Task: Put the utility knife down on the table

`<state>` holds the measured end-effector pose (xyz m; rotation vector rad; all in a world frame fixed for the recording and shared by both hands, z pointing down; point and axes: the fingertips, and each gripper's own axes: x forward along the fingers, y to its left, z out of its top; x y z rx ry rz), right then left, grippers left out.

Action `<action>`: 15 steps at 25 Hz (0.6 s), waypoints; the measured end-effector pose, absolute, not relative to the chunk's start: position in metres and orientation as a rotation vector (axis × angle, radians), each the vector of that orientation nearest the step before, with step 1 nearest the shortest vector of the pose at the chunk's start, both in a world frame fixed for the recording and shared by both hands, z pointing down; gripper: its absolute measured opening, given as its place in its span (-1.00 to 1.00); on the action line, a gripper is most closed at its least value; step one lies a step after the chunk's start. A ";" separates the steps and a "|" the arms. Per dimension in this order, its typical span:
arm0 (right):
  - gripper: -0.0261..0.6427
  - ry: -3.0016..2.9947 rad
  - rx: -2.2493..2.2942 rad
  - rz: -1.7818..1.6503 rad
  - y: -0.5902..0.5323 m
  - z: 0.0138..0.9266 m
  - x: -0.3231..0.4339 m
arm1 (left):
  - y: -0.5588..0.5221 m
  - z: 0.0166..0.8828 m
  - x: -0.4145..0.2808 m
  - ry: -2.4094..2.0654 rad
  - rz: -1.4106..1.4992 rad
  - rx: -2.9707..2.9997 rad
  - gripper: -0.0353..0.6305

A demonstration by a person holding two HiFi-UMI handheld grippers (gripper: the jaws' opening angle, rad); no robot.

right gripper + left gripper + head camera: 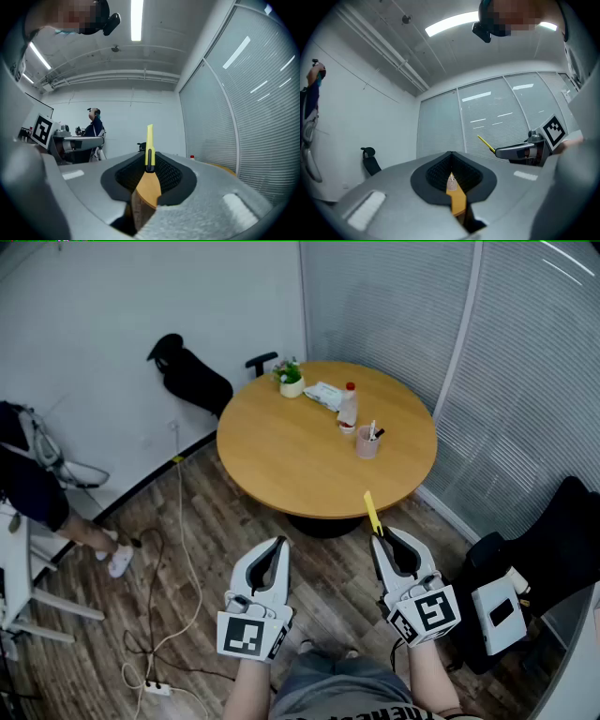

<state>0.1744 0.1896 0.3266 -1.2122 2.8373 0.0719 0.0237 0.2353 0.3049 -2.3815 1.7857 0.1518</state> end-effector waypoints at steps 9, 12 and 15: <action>-0.72 2.824 -1.226 0.073 0.186 0.325 0.168 | 0.230 0.303 0.019 1.766 0.158 -2.386 -0.86; -0.72 2.822 -1.235 0.074 0.184 0.326 0.165 | 0.228 0.304 0.015 1.759 0.159 -2.390 -0.86; -0.72 2.818 -1.247 0.074 0.182 0.326 0.159 | 0.224 0.304 0.008 1.753 0.163 -2.396 -0.86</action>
